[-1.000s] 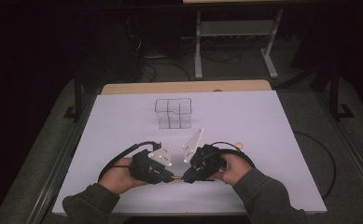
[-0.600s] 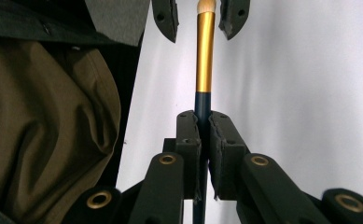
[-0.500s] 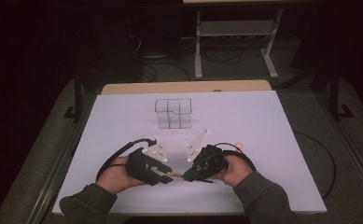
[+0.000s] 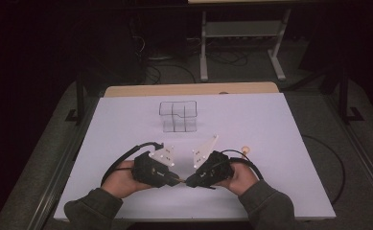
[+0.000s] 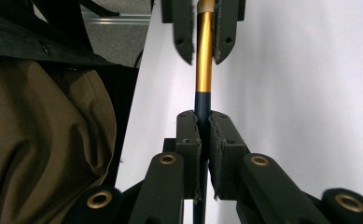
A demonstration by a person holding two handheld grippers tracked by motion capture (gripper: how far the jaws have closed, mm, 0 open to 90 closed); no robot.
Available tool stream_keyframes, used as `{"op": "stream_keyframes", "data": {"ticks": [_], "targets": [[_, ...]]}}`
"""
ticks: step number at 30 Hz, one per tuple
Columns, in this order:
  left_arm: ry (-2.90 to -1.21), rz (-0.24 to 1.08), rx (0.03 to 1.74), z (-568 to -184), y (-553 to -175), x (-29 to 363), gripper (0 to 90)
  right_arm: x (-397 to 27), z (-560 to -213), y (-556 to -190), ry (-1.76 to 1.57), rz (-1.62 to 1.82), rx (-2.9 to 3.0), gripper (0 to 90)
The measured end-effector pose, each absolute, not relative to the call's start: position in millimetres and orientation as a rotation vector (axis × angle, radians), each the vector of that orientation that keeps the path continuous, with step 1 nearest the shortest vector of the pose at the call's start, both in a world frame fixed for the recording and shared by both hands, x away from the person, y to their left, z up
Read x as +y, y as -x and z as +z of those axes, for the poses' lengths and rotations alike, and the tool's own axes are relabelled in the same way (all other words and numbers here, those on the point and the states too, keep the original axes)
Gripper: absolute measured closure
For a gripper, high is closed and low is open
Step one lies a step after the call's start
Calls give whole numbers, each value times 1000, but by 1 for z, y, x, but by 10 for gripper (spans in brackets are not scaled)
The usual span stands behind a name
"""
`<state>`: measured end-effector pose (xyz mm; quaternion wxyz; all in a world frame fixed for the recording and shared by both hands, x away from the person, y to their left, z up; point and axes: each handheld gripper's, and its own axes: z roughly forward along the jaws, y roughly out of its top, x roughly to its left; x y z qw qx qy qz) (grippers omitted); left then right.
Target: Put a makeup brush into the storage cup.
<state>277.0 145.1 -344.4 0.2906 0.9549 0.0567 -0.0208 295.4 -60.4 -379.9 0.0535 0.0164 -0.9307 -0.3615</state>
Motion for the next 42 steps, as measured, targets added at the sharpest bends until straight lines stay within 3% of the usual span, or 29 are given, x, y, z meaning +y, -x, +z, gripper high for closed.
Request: {"op": "stream_keyframes", "data": {"ticks": [7,9,10,20,23,26,30,33,42], "targets": [[-2570,-64,145,-345,-275,142,838,-57,-380,-293,-64,-1061,-2858,806],[-2580,-62,135,-344,-276,142,839,-56,-378,-294,-39,-1038,-2867,693],[-2582,-60,134,-344,-276,142,839,-56,-377,-295,-32,-1026,-2869,679],[-2607,-60,112,-340,-276,137,840,-45,-366,-294,-55,-909,-2889,738],[-2609,-45,100,-338,-276,137,840,-44,-366,-296,-75,-903,-2886,808],[-2605,-45,107,-337,-276,138,834,-45,-366,-295,-87,-917,-2891,820],[-2564,-49,154,-335,-276,140,713,-48,-366,-295,-64,-975,-2884,823],[-2552,-51,172,-334,-277,141,689,-52,-367,-296,-47,-1036,-2866,823],[-2544,-39,175,-334,-278,141,772,-52,-372,-292,-47,-1134,-2855,823]]}}
